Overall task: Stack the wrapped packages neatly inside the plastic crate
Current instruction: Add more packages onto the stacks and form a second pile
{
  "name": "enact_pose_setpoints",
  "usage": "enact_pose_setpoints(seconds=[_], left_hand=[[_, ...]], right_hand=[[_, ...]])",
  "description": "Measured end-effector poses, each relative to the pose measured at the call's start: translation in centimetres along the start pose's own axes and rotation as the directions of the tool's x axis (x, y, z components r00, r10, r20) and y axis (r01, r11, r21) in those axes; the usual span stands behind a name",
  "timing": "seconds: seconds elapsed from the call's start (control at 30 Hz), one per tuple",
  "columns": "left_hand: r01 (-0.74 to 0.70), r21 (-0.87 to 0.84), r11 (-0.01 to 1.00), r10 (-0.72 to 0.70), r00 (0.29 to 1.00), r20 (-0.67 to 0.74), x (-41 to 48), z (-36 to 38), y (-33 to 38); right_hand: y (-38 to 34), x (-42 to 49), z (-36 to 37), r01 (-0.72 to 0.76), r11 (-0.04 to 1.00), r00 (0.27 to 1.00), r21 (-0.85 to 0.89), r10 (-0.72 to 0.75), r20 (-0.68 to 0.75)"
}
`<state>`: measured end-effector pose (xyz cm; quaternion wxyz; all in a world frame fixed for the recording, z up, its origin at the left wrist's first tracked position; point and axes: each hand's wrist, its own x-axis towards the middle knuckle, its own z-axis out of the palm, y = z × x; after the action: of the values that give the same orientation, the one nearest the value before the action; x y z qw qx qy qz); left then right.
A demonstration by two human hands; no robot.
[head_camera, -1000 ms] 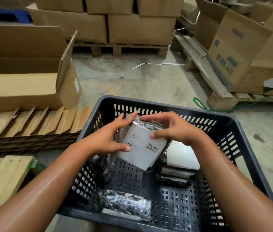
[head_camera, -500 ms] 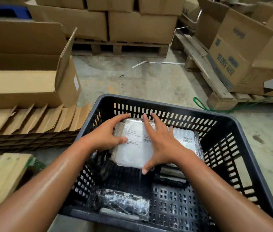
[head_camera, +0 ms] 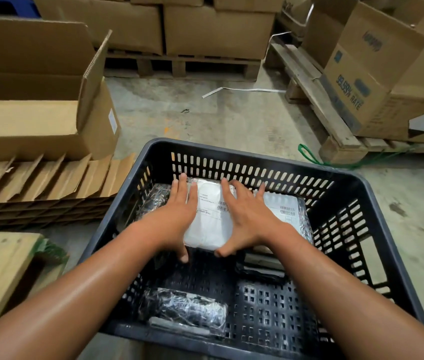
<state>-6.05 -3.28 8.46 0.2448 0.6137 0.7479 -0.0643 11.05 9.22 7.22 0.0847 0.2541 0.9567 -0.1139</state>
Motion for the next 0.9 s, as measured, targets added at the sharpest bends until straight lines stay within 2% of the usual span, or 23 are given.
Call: enact_pose_setpoints(seconds=[0.13, 0.2, 0.3, 0.37, 0.5, 0.57, 0.7, 0.8, 0.9], left_hand=[[0.125, 0.079, 0.989, -0.118, 0.989, -0.087, 0.4, 1.2, 1.2], [0.145, 0.209, 0.967, -0.133, 0.988, -0.073, 0.3, 1.9, 1.3], [0.127, 0.511, 0.850, -0.139, 0.990, -0.015, 0.3, 3.2, 1.5], [0.114, 0.588, 0.801, -0.138, 0.990, -0.005, 0.7, 3.8, 1.4], [-0.038, 0.682, 0.730, 0.012, 0.999, 0.043, 1.5, 5.2, 1.0], [-0.056, 0.653, 0.755, 0.018, 0.998, 0.064, 1.8, 6.2, 0.9], [-0.012, 0.361, 0.933, -0.017, 0.997, 0.076, 2.5, 6.6, 0.8], [0.011, 0.203, 0.979, -0.030, 0.995, 0.092, 3.5, 6.4, 0.8], [0.025, 0.121, 0.992, -0.040, 0.992, 0.116, 4.3, 6.6, 0.6]], right_hand=[[-0.1, 0.3, -0.1, -0.011, 0.997, 0.999, -0.074, 0.014, 0.043], [-0.4, 0.5, 0.0, 0.002, 0.992, 0.998, -0.130, 0.007, 0.070], [-1.2, 0.9, 1.1, 0.038, 0.972, 0.992, -0.230, -0.010, 0.123], [-1.9, 1.3, 2.2, 0.033, 0.947, 0.989, -0.320, 0.015, 0.147], [-3.2, 1.8, 3.3, -0.029, 0.846, 0.966, -0.532, 0.160, 0.203], [-3.6, 1.8, 3.5, -0.045, 0.801, 0.937, -0.597, 0.240, 0.252], [-3.4, 1.5, 3.8, -0.014, 0.776, 0.915, -0.631, 0.265, 0.305], [-3.2, 1.4, 4.0, -0.006, 0.782, 0.918, -0.623, 0.252, 0.307], [-3.4, 1.5, 3.9, -0.017, 0.774, 0.907, -0.633, 0.278, 0.317]])
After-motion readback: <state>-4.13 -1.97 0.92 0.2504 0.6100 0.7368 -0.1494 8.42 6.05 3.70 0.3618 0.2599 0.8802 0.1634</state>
